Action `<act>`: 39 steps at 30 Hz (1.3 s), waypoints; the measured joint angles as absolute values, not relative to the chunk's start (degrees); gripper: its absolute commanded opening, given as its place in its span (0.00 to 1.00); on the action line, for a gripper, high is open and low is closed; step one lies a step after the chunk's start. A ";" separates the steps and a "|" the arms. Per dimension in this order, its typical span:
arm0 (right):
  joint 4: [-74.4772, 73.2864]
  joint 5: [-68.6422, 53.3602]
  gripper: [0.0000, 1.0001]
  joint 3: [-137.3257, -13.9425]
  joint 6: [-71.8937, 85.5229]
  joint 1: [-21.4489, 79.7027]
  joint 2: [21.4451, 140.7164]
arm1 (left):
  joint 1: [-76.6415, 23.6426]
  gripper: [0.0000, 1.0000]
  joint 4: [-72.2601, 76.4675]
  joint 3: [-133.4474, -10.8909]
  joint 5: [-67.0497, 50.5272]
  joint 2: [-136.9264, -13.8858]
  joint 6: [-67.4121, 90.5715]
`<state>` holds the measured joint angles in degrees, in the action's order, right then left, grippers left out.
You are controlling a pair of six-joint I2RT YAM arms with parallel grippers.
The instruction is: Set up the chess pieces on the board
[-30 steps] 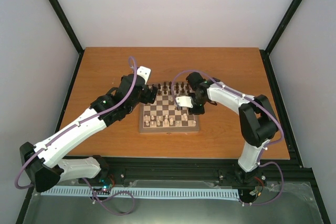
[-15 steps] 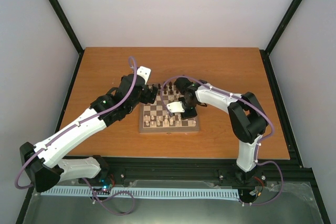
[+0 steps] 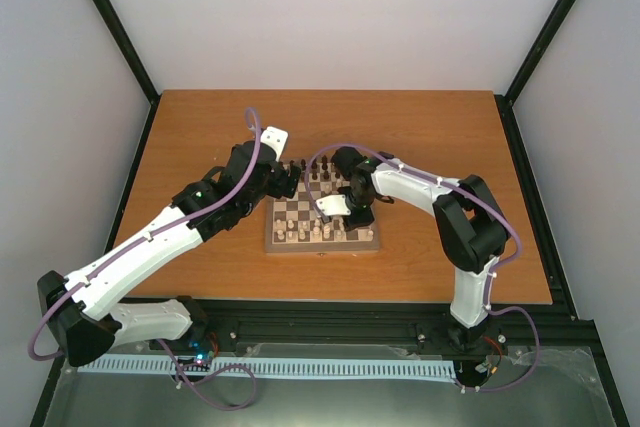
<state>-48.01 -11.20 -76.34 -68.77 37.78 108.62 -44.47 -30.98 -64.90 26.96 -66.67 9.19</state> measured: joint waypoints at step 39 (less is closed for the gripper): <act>-50.57 -11.20 0.30 -76.69 -70.08 34.54 108.88 | -44.47 0.99 -30.98 -64.90 26.68 -66.67 9.17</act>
